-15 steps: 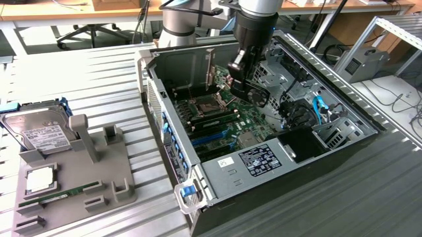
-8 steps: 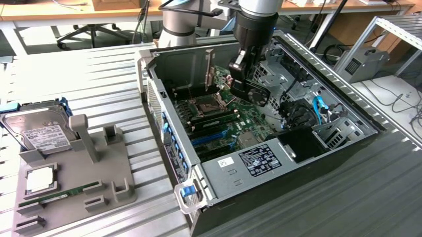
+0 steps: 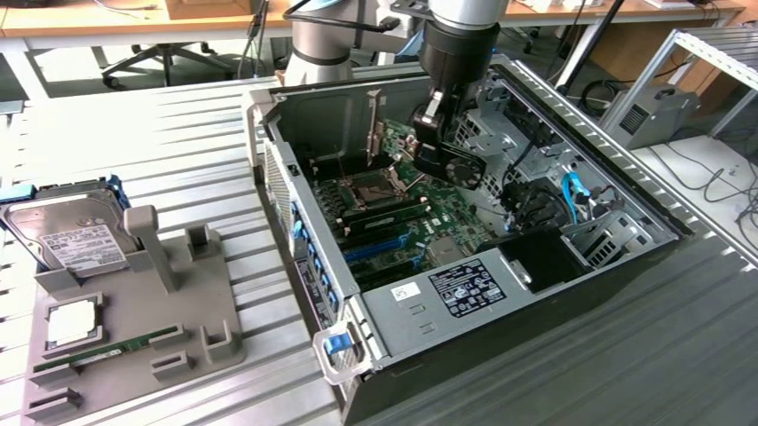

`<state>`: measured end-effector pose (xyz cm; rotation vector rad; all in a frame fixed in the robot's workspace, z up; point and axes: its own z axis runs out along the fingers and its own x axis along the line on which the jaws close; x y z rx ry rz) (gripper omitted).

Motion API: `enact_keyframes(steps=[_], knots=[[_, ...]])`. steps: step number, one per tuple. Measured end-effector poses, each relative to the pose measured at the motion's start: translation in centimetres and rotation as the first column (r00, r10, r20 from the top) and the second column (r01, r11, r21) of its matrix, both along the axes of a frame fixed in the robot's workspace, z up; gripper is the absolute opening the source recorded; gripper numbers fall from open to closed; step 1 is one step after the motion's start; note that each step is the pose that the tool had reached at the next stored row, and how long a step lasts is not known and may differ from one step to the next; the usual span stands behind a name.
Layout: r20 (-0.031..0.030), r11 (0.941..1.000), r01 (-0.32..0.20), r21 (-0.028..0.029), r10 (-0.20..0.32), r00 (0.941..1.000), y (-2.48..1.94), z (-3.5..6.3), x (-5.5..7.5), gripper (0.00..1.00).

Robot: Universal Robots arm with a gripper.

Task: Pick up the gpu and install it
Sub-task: 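Insert the gpu into the slot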

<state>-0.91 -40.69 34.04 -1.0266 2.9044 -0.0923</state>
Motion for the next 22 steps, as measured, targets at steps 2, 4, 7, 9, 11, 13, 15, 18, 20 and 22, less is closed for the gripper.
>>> enact_keyframes(steps=[2, 4, 7, 9, 11, 13, 15, 18, 20, 22], knots=[[0.0000, 0.9999, -0.015, 0.0000, 0.015, 0.9999, 0.00, 0.00, 0.00, 0.27], [0.0000, 0.9996, -0.028, 0.0000, 0.028, 0.9996, 0.00, -0.01, 0.00, 0.27], [0.0000, 0.9988, -0.048, 0.0000, 0.048, 0.9988, 0.00, -0.01, 0.00, 0.27], [0.0000, 0.9980, -0.063, 0.0000, 0.063, 0.9980, 0.00, -0.01, 0.00, 0.27], [0.0000, 0.9972, -0.075, -0.0001, 0.075, 0.9972, 0.00, -0.01, 0.00, 0.27], [0.0000, 0.9961, -0.089, 0.0000, 0.089, 0.9961, 0.00, -0.02, 0.00, 0.27], [0.0000, 0.9948, -0.102, 0.0000, 0.102, 0.9948, 0.00, -0.02, 0.00, 0.27], [0.0000, 0.9924, -0.123, 0.0000, 0.123, 0.9924, 0.00, -0.03, 0.00, 0.27], [0.0000, 0.9907, -0.136, 0.0000, 0.136, 0.9907, 0.00, -0.03, 0.00, 0.27], [0.0000, 0.9880, -0.155, 0.0000, 0.155, 0.9880, 0.00, -0.03, 0.00, 0.27]])
